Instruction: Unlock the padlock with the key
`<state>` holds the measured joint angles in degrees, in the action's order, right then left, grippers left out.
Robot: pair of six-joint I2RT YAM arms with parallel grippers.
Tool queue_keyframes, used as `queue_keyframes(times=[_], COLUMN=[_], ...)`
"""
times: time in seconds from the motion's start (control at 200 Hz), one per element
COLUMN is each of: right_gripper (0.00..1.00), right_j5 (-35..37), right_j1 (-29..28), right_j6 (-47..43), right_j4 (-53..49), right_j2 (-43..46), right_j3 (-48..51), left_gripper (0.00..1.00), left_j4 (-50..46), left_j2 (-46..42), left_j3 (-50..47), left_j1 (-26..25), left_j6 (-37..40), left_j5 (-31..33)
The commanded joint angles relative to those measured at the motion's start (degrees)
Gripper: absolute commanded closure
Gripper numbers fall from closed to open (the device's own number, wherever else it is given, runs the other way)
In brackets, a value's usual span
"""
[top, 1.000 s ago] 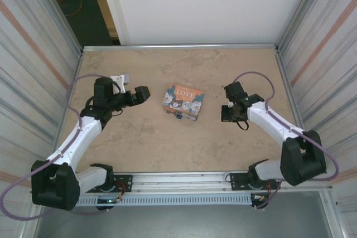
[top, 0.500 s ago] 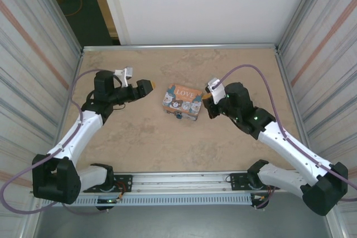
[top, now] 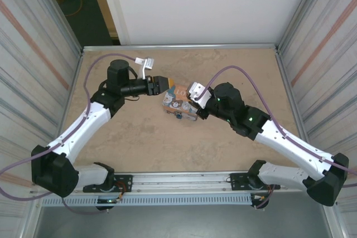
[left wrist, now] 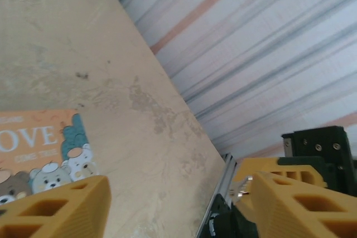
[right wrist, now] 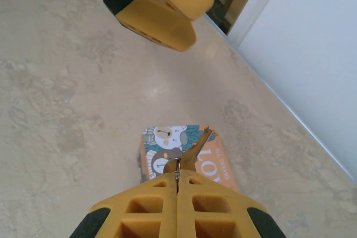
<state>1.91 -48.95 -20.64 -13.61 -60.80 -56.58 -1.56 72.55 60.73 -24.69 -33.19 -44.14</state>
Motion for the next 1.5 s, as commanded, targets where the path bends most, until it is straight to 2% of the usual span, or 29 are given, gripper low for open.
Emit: queue_keyframes(times=[0.0,0.17,0.436,0.842,1.112,1.273,1.353,1.498], right_gripper=[1.0,1.0,1.0,1.0,1.0,1.0,0.82,0.69], right_j5=[3.24,4.48,6.05,6.0,6.44,7.41,7.55,2.75], right_j1=[-1.44,-2.62,-2.99,-3.17,-3.43,-3.43,-3.06,0.25], right_j6=[-2.91,-2.87,-2.91,-2.87,-2.34,-1.89,-1.12,3.77], right_j4=[0.33,0.64,2.13,3.93,5.43,6.41,7.75,8.22], right_j2=[-0.94,-0.99,-0.86,-2.57,-3.25,-3.12,-2.44,0.12], right_j3=[-1.43,-1.27,-1.42,-2.02,-1.96,-1.64,-0.57,1.29], left_gripper=[0.4,0.49,0.54,0.68,0.8,0.93,0.98,1.0], left_j4=[-1.29,-1.61,-1.77,-1.83,-1.91,-2.08,-2.14,-2.93], left_j2=[0.98,2.41,3.54,4.54,4.97,4.71,3.81,1.87], left_j3=[3.02,3.57,4.35,4.88,5.03,4.96,4.61,4.23], left_j1=[-2.11,-4.68,-7.16,-8.1,-8.27,-8.27,-8.19,-6.73], left_j6=[3.42,3.85,4.13,4.27,4.25,4.45,4.95,5.96], left_j5=[-0.9,-0.76,-0.95,-0.78,-1.17,-0.46,1.03,2.51])
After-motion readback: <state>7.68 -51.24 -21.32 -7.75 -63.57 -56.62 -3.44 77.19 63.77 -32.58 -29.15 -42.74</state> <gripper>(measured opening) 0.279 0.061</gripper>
